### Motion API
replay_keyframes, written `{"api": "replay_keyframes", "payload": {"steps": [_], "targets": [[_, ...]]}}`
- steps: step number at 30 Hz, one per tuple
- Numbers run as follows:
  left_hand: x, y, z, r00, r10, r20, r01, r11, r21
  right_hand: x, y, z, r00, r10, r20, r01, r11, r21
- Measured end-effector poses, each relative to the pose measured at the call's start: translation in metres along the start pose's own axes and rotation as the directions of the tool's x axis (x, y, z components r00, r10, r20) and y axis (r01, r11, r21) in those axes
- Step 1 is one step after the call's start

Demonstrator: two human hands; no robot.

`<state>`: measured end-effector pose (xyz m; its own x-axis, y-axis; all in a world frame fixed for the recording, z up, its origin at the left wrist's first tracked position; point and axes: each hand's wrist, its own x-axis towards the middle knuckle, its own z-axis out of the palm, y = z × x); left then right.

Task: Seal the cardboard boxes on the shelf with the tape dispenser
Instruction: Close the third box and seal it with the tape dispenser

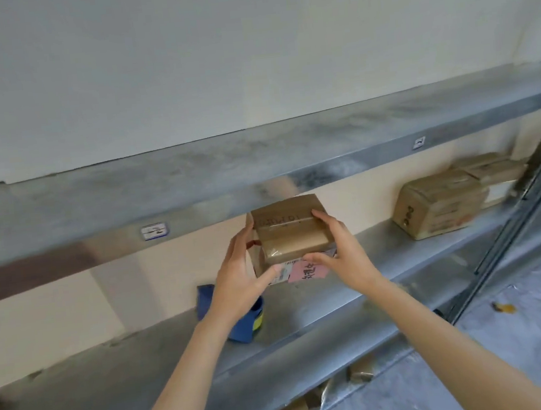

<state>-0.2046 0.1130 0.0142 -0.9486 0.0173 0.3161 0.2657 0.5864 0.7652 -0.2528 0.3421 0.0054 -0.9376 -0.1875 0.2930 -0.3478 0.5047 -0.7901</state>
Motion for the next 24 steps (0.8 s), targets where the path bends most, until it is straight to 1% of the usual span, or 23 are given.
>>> {"api": "replay_keyframes", "payload": {"steps": [3,5,7,10,13,18,20,24], "targets": [[0.019,0.020,0.042,0.999,0.019,0.028,-0.021,0.998,0.057,0.011,0.037,-0.043,1.000,0.012,-0.008,-0.013,1.000,-0.009],[0.031,0.034,0.072,1.000,0.017,0.021,-0.019,0.996,0.090,0.020,0.063,-0.073,1.000,0.024,-0.005,-0.024,0.999,-0.023],[0.043,0.048,0.102,1.000,-0.001,-0.007,0.002,0.987,0.162,0.028,0.089,-0.104,0.999,0.031,0.015,-0.030,0.999,-0.045],[0.057,0.062,0.142,0.997,-0.039,-0.070,0.059,0.945,0.322,0.037,0.128,-0.145,0.997,0.058,0.056,-0.052,0.993,-0.108],[0.065,0.071,0.174,0.991,-0.068,-0.115,0.110,0.907,0.406,0.045,0.163,-0.178,0.992,0.091,0.092,-0.074,0.982,-0.175],[0.073,0.079,0.207,0.987,-0.110,-0.120,0.154,0.867,0.474,0.057,0.209,-0.203,0.987,0.124,0.101,-0.101,0.973,-0.208],[0.078,0.079,0.213,0.985,-0.128,-0.116,0.169,0.856,0.489,0.062,0.222,-0.205,0.987,0.125,0.102,-0.101,0.973,-0.210],[0.087,0.075,0.222,0.982,-0.150,-0.114,0.188,0.841,0.507,0.070,0.243,-0.201,0.983,0.119,0.141,-0.077,0.959,-0.272]]}}
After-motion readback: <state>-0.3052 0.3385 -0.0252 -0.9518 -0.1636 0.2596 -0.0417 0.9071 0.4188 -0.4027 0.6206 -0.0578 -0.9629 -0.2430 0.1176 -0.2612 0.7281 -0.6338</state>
